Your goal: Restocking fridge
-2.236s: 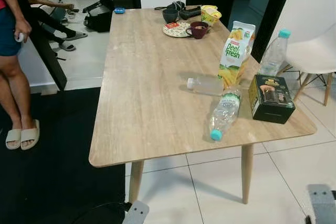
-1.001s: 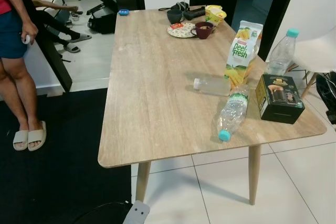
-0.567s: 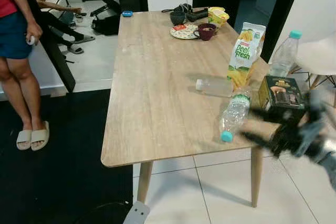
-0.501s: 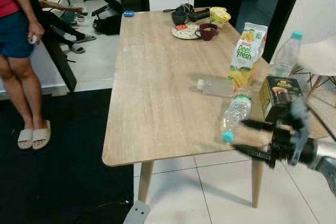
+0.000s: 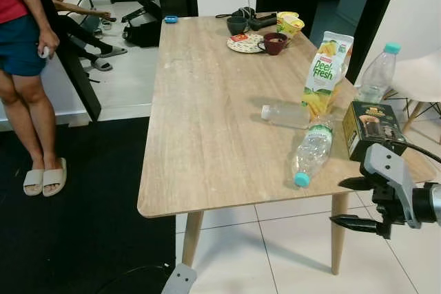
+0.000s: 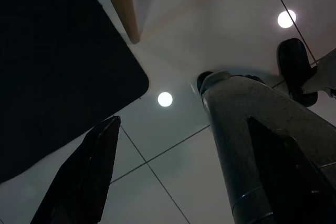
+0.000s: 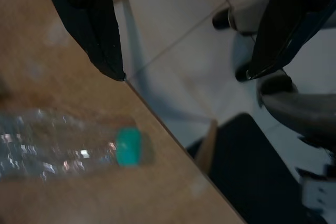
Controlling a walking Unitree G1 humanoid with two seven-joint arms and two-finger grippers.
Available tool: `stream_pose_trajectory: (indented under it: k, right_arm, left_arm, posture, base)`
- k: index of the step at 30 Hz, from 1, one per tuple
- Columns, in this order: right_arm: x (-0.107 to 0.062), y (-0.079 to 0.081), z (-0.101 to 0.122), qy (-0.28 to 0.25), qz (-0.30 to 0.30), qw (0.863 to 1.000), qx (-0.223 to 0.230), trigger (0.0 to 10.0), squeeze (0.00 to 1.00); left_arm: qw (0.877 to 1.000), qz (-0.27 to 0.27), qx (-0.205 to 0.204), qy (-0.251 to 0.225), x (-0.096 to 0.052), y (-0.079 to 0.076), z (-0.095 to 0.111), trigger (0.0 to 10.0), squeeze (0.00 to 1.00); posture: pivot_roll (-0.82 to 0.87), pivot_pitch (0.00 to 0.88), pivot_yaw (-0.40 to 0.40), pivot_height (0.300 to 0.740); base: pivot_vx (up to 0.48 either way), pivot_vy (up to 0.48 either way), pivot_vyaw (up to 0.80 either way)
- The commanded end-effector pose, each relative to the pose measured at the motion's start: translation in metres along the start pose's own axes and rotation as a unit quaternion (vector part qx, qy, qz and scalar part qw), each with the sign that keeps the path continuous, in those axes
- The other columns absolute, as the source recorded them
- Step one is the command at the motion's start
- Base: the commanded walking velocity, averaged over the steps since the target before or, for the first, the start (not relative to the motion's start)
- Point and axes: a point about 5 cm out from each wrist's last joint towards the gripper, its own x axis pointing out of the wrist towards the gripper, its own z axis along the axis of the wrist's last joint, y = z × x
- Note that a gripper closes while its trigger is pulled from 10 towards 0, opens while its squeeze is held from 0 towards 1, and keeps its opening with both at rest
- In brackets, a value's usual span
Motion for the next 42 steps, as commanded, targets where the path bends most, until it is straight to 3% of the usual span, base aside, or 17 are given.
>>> stream_pose_trajectory:
  k: [1, 5, 6, 7, 14, 15, 23, 27, 32, 38, 42]
  right_arm:
    - [0.0, 0.002, -0.001, 0.024, -0.009, 1.0, 0.006, 10.0, 0.0]
    - [-0.006, -0.001, 0.01, 0.022, -0.041, 0.999, 0.02, 10.0, 0.0]
    - [-0.008, 0.0, 0.016, 0.011, -0.041, 0.999, 0.03, 10.0, 0.0]
    - [-0.01, -0.001, 0.028, -0.018, -0.042, 0.996, 0.074, 10.0, 0.0]
    - [-0.008, 0.0, 0.043, -0.045, -0.026, 0.991, 0.12, 10.0, 0.0]
    - [-0.002, 0.003, 0.053, -0.062, 0.005, 0.984, 0.166, 10.0, 0.0]
    - [0.016, 0.011, 0.056, -0.036, 0.052, 0.96, 0.272, 10.0, 0.0]
    - [0.025, 0.011, 0.054, -0.026, 0.047, 0.95, 0.306, 10.0, 0.0]
    - [0.04, 0.004, 0.056, -0.024, 0.007, 0.92, 0.392, 10.0, 0.0]
    - [0.046, 0.007, 0.061, -0.022, 0.002, 0.902, 0.431, 10.0, 0.0]
    - [0.051, 0.011, 0.063, -0.025, 0.007, 0.9, 0.435, 10.0, 0.0]
  left_arm:
    - [0.999, -0.012, -0.002, 0.032, -0.002, -0.006, -0.017, 10.0, 0.0]
    - [0.999, -0.012, -0.002, 0.032, -0.002, -0.006, -0.016, 10.0, 0.0]
    - [0.999, -0.012, -0.002, 0.033, -0.002, -0.006, -0.017, 10.0, 0.0]
    - [0.999, -0.012, -0.002, 0.033, -0.002, -0.007, -0.017, 10.0, 0.0]
    - [0.999, -0.012, -0.003, 0.034, -0.002, -0.008, -0.017, 10.0, 0.0]
    - [0.999, -0.013, -0.005, 0.034, -0.002, -0.009, -0.017, 10.0, 0.0]
    - [0.999, -0.012, -0.006, 0.035, -0.002, -0.01, -0.018, 10.0, 0.0]
    - [0.999, -0.011, -0.008, 0.037, -0.002, -0.01, -0.02, 10.0, 0.0]
    - [0.999, -0.011, -0.014, 0.044, -0.003, -0.013, -0.026, 10.0, 0.0]
    - [0.999, -0.009, -0.015, 0.049, -0.004, -0.012, -0.03, 10.0, 0.0]
    - [0.999, -0.007, -0.016, 0.05, -0.005, -0.011, -0.031, 10.0, 0.0]
  posture:
    - [0.04, 0.0, -0.019, 0.74]
    - [0.03, 0.0, -0.022, 0.74]
    - [0.03, 0.0, -0.024, 0.74]
    - [0.03, 0.0, -0.026, 0.74]
    - [0.03, 0.0, -0.028, 0.74]
    - [0.02, 0.0, -0.03, 0.74]
    - [0.01, 0.0, -0.043, 0.74]
    - [0.01, 0.0, -0.048, 0.74]
    - [0.01, 0.0, -0.058, 0.74]
    - [0.01, 0.0, -0.058, 0.74]
    - [0.01, 0.0, -0.06, 0.74]
  base:
    - [0.0, 0.0, 0.0]
    - [0.0, 0.0, 0.0]
    - [0.0, 0.0, 0.0]
    - [0.0, 0.0, 0.0]
    - [0.0, 0.0, 0.0]
    - [0.0, 0.0, 0.0]
    - [0.0, 0.0, 0.0]
    - [0.0, 0.0, 0.0]
    - [0.0, 0.0, 0.0]
    - [0.0, 0.0, 0.0]
    - [0.0, 0.0, 0.0]
